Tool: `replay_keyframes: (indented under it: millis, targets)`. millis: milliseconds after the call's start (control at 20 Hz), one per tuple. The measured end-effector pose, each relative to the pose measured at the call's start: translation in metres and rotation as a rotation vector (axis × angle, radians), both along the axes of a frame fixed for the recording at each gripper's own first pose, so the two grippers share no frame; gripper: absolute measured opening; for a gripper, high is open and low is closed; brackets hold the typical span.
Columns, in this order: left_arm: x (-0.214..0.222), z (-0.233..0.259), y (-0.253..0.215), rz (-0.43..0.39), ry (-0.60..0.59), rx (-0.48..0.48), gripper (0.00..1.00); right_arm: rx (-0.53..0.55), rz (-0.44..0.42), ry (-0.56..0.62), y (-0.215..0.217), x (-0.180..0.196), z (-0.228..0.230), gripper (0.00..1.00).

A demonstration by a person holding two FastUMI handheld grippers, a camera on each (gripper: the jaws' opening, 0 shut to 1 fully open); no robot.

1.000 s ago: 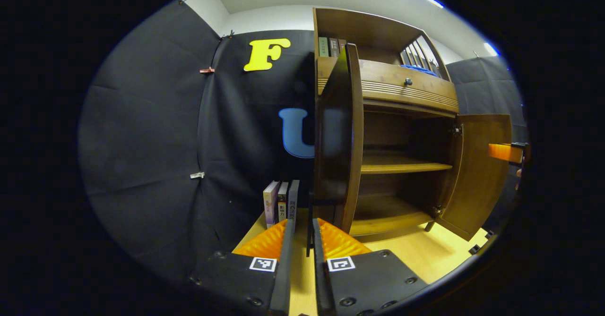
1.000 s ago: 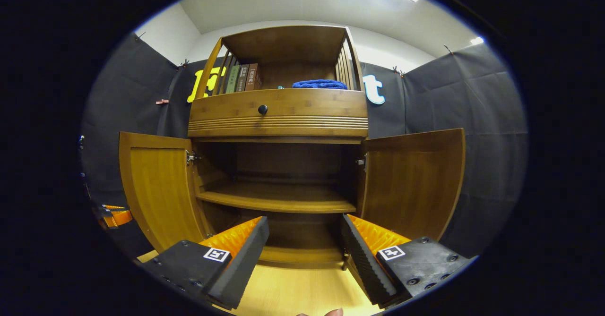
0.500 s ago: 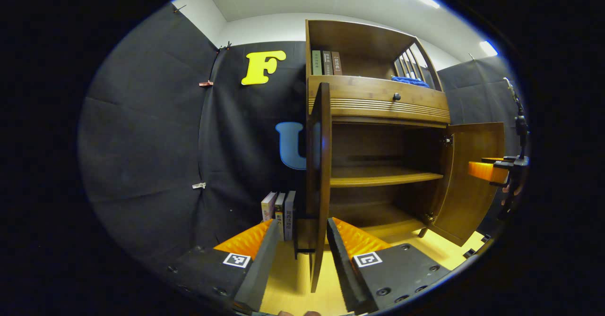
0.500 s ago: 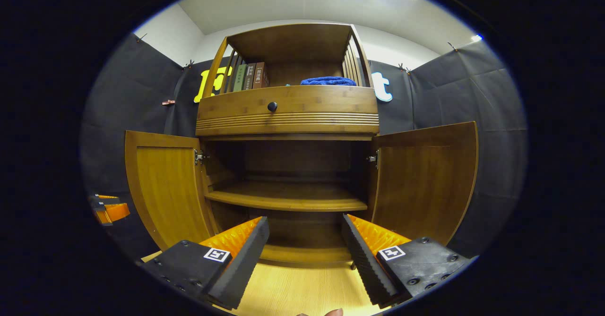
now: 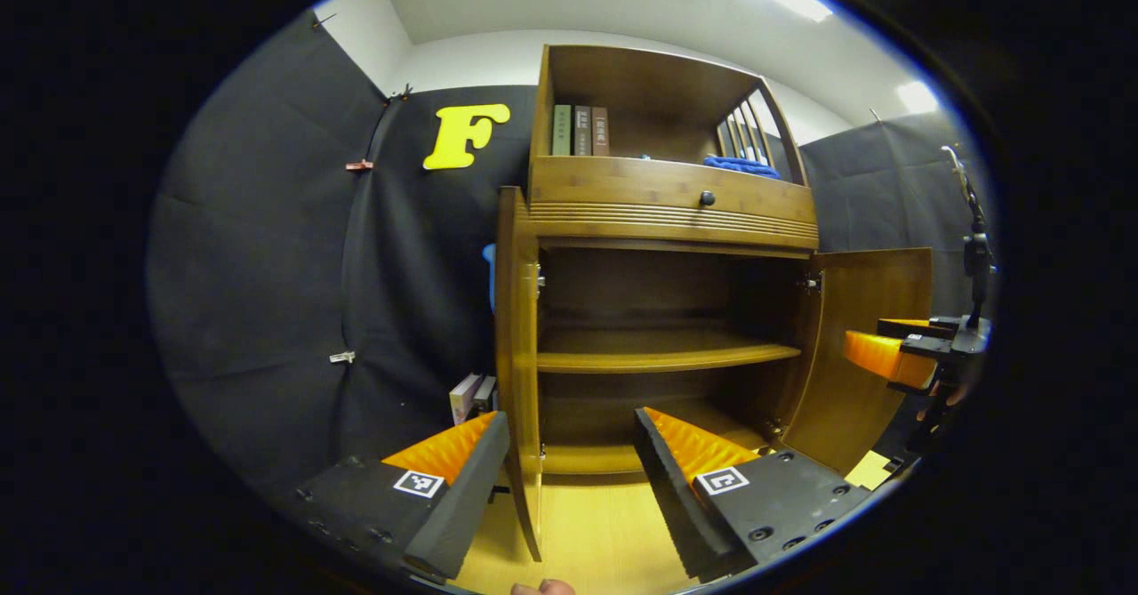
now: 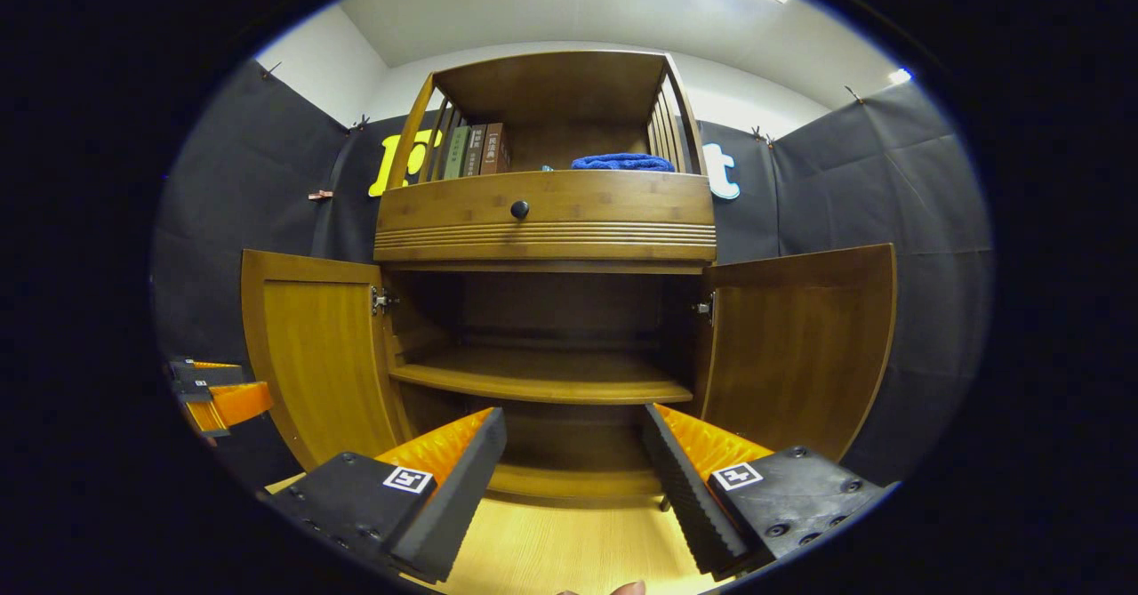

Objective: Open the right door of the double-door shoe cabinet with the right hand, and open the left door with the left hand.

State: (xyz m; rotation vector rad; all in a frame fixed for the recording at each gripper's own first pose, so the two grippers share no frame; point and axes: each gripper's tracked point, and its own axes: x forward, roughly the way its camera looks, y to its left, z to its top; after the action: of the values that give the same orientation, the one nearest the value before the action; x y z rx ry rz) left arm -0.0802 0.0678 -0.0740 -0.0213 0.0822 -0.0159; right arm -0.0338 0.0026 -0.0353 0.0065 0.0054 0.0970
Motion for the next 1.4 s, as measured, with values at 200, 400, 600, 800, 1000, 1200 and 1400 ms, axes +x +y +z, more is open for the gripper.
replay_keyframes:
  millis: [200, 400, 600, 800, 1000, 1200, 1400]
  targets:
    - [0.005, 0.008, -0.024, -0.035, -0.011, -0.023, 0.89, 0.007, -0.019, -0.013, -0.006, -0.006, 0.008, 0.98]
    - [0.011, 0.015, -0.037, -0.036, -0.018, -0.049, 0.88, 0.003, -0.029, -0.013, -0.01, -0.01, 0.01, 0.95]
    - [0.013, 0.014, -0.043, -0.025, -0.021, -0.025, 0.88, 0.001, -0.031, -0.008, -0.008, -0.016, 0.008, 0.95]
    - [0.011, 0.018, -0.05, -0.035, -0.027, -0.013, 0.88, 0.006, -0.019, 0.003, -0.002, -0.017, 0.005, 0.98]
    - [0.01, 0.02, -0.053, -0.037, -0.032, 0.0, 0.91, 0.006, -0.007, 0.0, 0.001, -0.018, 0.006, 0.98]
    - [0.01, 0.023, -0.057, -0.038, -0.04, -0.004, 0.93, 0.003, -0.001, -0.002, 0.002, -0.018, 0.007, 0.98]
    - [0.011, 0.02, -0.061, -0.042, -0.034, 0.001, 0.93, 0.004, -0.004, 0.003, -0.002, -0.02, 0.006, 0.95]
